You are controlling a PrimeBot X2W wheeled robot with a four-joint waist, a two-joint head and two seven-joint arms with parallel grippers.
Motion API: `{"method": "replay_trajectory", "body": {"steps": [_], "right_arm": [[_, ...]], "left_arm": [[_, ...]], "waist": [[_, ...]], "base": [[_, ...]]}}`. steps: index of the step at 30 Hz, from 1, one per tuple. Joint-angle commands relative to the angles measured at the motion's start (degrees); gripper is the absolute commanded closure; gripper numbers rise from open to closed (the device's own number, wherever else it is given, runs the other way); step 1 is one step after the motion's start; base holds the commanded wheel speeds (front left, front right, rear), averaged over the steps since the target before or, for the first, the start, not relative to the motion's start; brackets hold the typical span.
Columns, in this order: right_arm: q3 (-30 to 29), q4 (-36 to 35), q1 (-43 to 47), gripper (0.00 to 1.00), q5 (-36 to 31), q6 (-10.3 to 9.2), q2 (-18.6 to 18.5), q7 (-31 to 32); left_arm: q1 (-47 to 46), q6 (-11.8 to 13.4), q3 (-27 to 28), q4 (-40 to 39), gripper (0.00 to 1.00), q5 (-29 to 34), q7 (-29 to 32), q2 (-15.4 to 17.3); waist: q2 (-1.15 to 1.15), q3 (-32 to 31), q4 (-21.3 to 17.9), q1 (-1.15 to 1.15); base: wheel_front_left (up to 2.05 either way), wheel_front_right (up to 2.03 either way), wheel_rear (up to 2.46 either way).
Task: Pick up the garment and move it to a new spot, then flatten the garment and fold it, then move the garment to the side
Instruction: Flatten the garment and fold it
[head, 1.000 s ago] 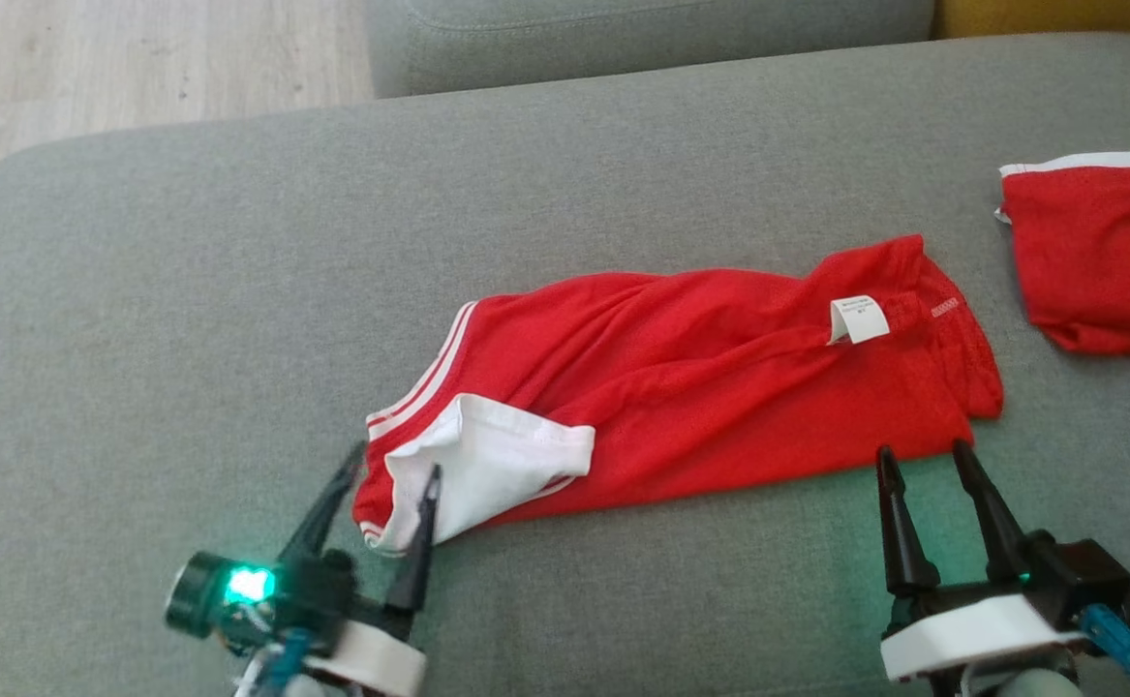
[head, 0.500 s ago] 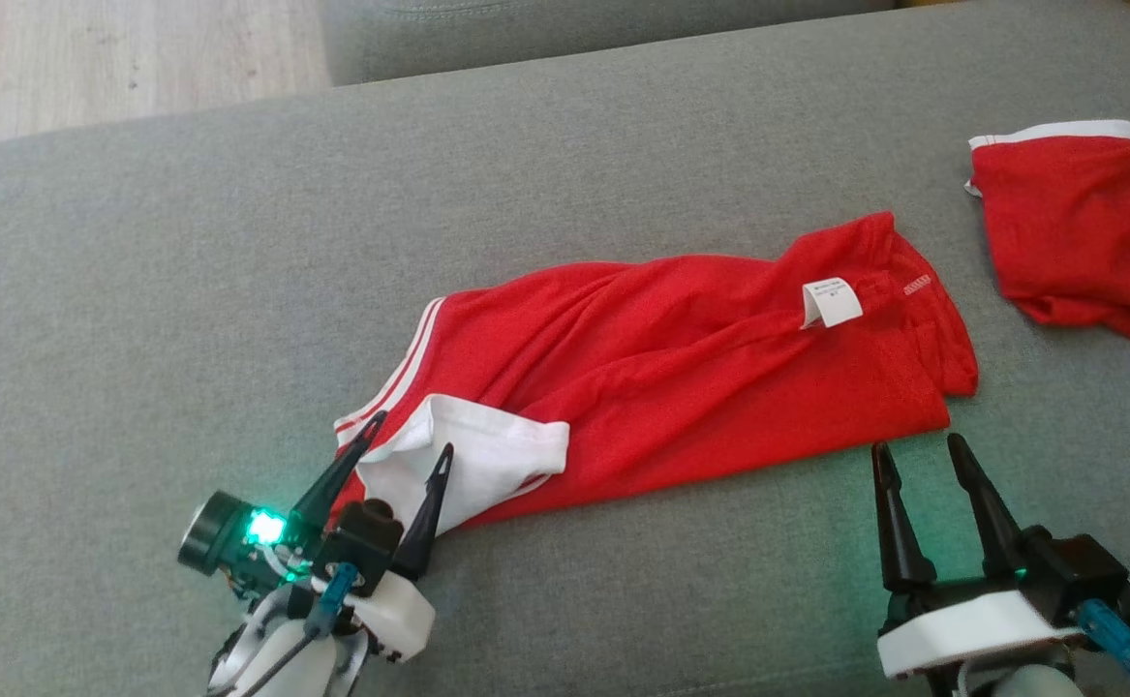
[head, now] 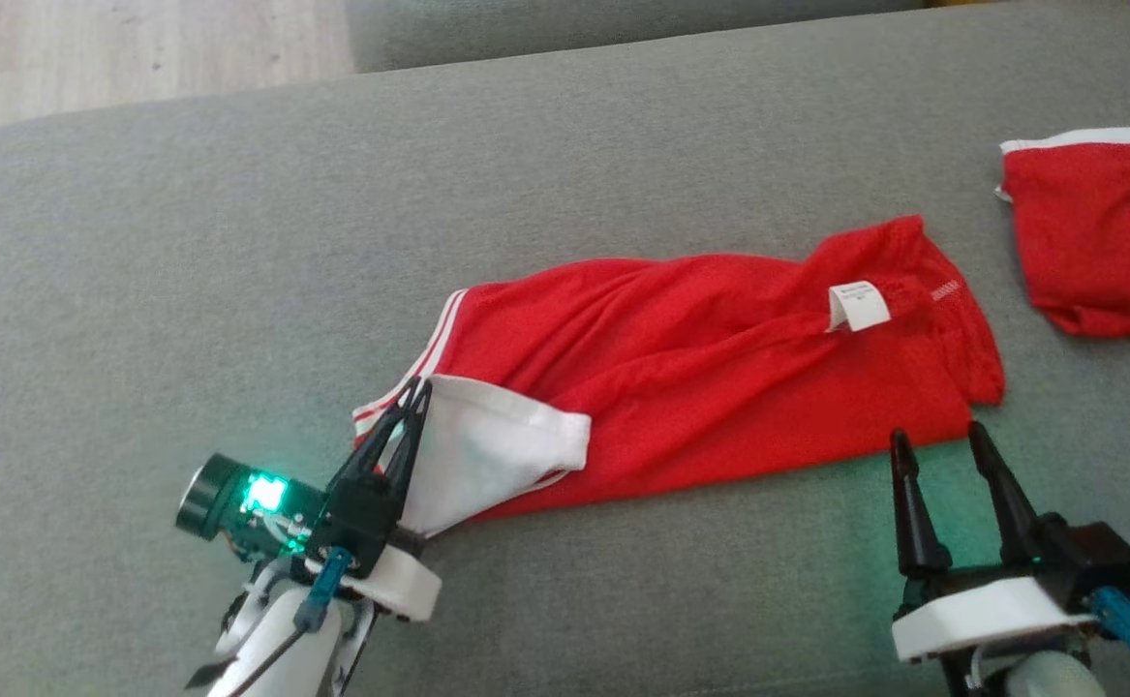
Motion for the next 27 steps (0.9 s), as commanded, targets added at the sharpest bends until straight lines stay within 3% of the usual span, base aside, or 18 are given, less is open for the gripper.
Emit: {"method": "replay_trajectory", "body": {"steps": [1, 7, 16, 27], "right_arm": [[0.84, -0.72, -3.54, 0.0, 0.32, -0.04, -1.7, -0.22], [0.41, 4.49, -9.18, 0.0, 2.3, -0.04, -5.89, -0.22], [4.16, 21.25, -21.48, 0.0, 7.05, -0.04, -12.9, -0.03], [10.2, 30.47, -27.96, 0.0, 10.57, -0.04, -14.6, -0.19]], "left_arm": [[-2.18, 0.66, 1.79, -2.81, 1.0, -0.26, -0.79, 0.8], [-1.69, 1.57, 1.94, -6.82, 1.0, -0.05, -1.13, 1.87], [-2.32, 2.26, 2.29, -10.59, 1.0, 0.04, -0.27, 3.38], [-1.97, 3.26, 1.86, -11.19, 1.0, -0.31, -0.23, 3.52]], "waist": [[0.0, 0.02, 0.91, 0.0], [0.0, 0.54, 2.6, 0.0], [0.0, 2.5, 4.78, 0.0], [0.0, 3.82, 6.11, 0.0]], "base": [[0.0, 0.0, 0.0], [0.0, 0.0, 0.0], [0.0, 0.0, 0.0], [0.0, 0.0, 0.0]]}}
